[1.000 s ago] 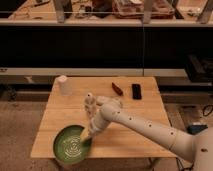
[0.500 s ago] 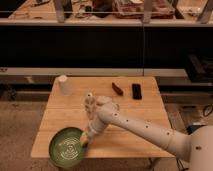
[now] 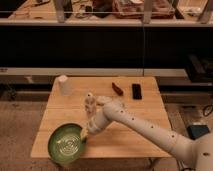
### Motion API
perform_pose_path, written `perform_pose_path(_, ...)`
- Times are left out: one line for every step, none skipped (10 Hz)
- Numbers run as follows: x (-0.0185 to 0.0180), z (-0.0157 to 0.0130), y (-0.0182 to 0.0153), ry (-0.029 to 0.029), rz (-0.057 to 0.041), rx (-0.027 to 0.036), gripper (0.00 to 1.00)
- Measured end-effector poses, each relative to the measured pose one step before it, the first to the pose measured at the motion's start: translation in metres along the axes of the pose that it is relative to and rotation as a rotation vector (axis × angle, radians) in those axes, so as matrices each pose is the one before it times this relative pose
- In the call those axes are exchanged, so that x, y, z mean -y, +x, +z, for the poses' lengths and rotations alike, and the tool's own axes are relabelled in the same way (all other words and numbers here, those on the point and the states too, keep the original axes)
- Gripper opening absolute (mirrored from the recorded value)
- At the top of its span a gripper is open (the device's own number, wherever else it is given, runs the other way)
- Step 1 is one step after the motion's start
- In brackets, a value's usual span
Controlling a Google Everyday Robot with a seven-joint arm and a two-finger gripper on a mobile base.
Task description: Pick up the ceramic bowl
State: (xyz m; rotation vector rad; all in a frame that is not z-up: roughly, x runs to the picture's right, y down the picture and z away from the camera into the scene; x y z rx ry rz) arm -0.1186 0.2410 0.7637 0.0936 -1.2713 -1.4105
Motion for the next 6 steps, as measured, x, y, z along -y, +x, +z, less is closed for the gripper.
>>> perform_pose_path(0.01615,-0.01467,-0.00195,0.05772,-0.00411,-0.00651,0.0)
perform_pose_path(0.01233,-0.01004,-0.0035,0.03929,-0.00543,0.00116,0.0)
perform_pose_path(0.01149,-0.01035,-0.00437,0.02737,-0.00698,0.00265,0.0)
perform_pose_path(0.01048,-0.01042,-0.00545,0.01363,-0.01033,0.00298,0.0)
perform_pose_path(0.00713,-0.00799,-0.00264,-0.00498,-0.01785,-0.00285,0.0)
perform_pose_path(0.00067,-0.00074,-0.00007,-0.00011,-0.00139,-0.00051,0.0)
